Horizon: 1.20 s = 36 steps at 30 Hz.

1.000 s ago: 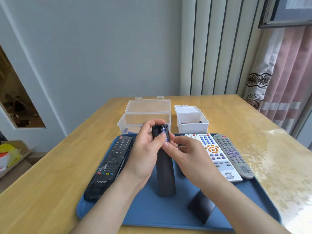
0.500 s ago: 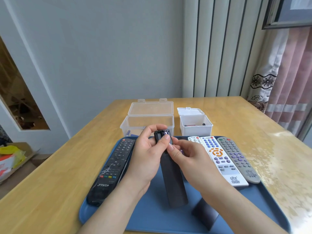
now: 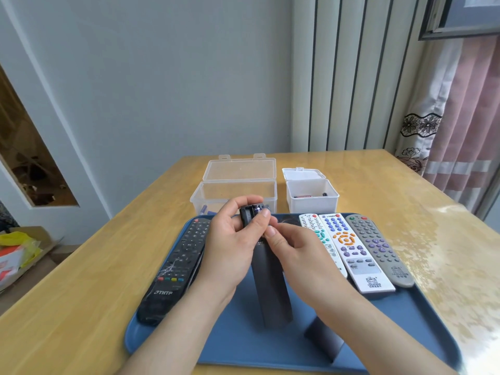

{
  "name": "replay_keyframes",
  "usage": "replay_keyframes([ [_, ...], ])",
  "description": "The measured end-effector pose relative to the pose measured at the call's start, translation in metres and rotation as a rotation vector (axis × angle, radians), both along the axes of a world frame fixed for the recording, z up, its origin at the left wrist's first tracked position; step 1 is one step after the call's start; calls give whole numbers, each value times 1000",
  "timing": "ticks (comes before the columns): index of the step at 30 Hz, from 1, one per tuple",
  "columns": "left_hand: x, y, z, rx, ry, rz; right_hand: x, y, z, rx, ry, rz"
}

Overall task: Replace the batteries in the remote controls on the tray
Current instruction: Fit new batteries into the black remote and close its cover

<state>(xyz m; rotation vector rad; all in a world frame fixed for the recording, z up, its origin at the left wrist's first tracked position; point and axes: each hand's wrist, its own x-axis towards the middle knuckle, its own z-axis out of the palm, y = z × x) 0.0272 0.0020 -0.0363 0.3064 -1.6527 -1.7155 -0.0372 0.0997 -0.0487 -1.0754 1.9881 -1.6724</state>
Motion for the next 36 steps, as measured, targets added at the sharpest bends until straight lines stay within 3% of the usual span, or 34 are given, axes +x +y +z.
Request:
replay_keyframes([
  [11,2,-3,4,24,28,-38,-3,10,12,-11,21,83],
  [21,2,2,4,-7,41,-6,5,2,6,-11,-8,2],
  [28,5,0,7,-46,41,-12,7,6,11,-34,-330,209],
  [30,5,1,8,-23,41,-75,8,6,16,-84,-393,145],
  [32,4,0,8,47,51,-163,2,8,21,-131,-556,-21],
  [34,4,-3,7,61,43,-110,-7,13,25,-250,-798,-66],
  [36,4,-6,4,-94,-10,-9,-14,18,29,-403,-990,-18],
])
